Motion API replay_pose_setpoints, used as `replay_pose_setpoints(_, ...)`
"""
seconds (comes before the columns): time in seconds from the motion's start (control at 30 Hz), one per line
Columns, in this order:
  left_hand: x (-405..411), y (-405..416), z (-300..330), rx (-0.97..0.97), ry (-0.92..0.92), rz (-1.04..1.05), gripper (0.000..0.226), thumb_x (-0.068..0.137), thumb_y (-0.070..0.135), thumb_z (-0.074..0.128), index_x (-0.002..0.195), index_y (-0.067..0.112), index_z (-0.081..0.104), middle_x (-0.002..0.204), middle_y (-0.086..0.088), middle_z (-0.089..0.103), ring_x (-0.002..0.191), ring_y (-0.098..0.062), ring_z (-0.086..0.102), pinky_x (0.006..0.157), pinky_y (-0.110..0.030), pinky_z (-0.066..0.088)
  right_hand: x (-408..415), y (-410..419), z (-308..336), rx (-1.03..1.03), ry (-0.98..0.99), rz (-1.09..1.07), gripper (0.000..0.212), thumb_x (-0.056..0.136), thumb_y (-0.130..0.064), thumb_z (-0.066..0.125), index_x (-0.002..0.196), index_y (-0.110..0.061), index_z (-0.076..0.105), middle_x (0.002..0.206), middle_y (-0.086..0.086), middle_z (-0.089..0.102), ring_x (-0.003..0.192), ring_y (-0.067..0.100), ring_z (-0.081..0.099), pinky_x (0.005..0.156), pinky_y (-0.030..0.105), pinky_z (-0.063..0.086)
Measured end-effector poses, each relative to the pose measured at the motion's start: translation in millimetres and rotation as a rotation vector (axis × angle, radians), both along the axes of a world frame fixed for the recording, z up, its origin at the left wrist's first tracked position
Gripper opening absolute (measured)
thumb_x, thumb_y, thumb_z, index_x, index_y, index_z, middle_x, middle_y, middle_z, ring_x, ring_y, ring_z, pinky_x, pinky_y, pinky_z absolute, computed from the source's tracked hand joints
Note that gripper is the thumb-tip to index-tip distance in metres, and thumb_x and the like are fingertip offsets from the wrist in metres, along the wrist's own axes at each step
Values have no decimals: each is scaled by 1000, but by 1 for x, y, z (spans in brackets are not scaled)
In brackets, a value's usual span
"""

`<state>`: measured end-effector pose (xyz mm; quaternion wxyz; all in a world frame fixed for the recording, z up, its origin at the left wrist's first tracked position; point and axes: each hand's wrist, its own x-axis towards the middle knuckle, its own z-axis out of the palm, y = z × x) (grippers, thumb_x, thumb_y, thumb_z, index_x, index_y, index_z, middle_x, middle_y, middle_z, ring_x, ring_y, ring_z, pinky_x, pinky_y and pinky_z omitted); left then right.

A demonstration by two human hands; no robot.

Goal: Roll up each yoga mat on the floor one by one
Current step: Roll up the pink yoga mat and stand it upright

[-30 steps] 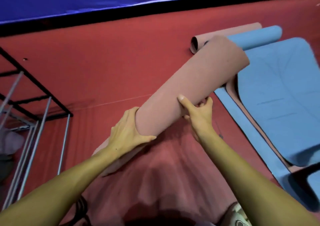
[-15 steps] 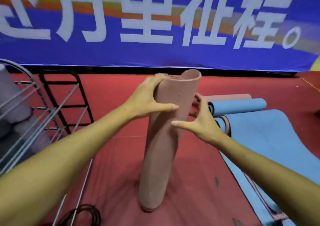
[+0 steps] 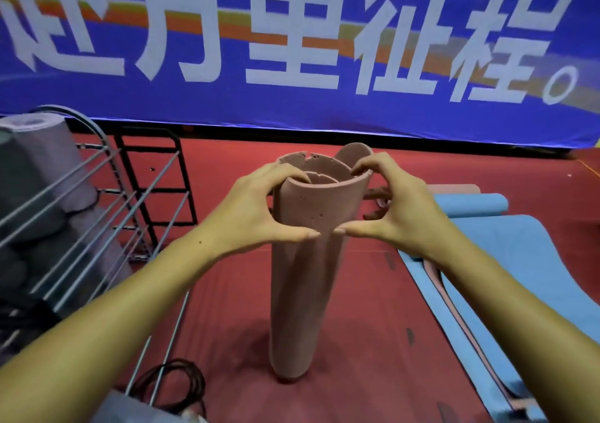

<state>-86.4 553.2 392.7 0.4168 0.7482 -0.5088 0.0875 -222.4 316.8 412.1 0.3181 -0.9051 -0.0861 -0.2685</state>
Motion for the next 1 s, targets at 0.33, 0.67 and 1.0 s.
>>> replay_pose_setpoints(0.33, 5, -7, -10, 115, -34, 1, 83, 62, 51, 98, 131, 39, 54, 129, 9, 57, 123, -10, 55, 106, -41, 49, 6, 11, -25, -4, 79, 7, 80, 68, -44, 97, 131, -40, 48, 125, -26, 61, 113, -2, 66, 90, 16, 53)
replay_pose_setpoints(0.67, 26, -1, -11, 178, -116, 20, 92, 67, 56, 94, 147, 37, 53, 141, 14, 57, 123, -6, 58, 105, -37, 53, 14, -23, -25, -241, 133, -111, 100, 65, -69, 86, 151, -53, 36, 152, -16, 45, 106, 6, 69, 92, 44, 60)
replay_pose_setpoints(1.0, 27, -10, -50, 290, 20, -49, 102, 76, 49, 91, 159, 46, 32, 155, 20, 49, 110, 19, 55, 88, -8, 47, 22, -35, -65, -195, 285, -11, 95, 79, -60, 81, 158, -48, 30, 156, -10, 49, 114, 13, 69, 94, 32, 59)
